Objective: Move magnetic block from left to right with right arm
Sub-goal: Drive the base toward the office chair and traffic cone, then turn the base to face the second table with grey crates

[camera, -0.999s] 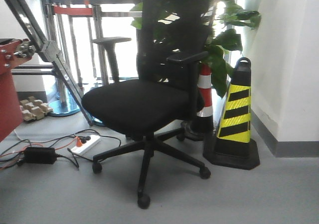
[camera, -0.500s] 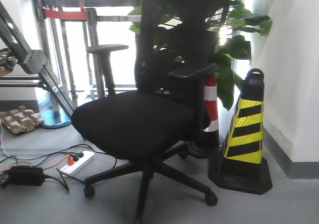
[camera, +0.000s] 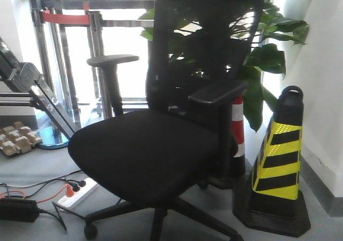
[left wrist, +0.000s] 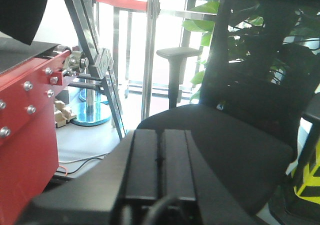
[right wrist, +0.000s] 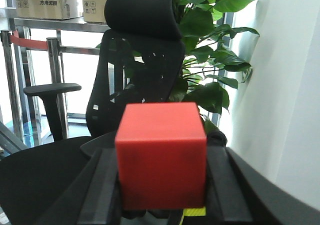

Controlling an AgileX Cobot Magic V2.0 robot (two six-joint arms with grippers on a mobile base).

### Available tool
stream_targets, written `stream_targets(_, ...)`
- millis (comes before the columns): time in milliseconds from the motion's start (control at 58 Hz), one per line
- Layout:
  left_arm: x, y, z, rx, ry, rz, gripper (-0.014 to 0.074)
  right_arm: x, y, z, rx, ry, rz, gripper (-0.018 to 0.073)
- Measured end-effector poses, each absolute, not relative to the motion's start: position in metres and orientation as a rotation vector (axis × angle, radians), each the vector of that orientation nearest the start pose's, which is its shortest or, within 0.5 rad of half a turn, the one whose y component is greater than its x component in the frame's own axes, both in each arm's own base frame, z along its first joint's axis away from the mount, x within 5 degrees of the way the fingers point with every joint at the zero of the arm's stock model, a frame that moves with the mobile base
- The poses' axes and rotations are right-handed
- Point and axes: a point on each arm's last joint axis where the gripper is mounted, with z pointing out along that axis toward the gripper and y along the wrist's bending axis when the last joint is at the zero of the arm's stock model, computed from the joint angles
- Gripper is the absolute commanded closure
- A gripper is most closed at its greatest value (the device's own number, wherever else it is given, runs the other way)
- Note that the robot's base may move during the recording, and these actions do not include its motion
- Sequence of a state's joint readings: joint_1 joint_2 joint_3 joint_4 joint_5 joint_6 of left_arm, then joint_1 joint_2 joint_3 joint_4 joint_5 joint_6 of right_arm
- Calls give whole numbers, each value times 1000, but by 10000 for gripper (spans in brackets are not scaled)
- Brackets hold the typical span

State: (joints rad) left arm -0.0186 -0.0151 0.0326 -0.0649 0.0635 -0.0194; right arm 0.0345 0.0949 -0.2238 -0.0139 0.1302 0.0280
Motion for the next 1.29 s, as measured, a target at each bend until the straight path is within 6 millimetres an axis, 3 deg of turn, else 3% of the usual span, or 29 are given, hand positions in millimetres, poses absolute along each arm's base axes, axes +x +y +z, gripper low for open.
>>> stream_targets(1292, 57, -1, 197, -48, 1564, -84, 713, 53, 2, 271, -14, 1485, 38, 282)
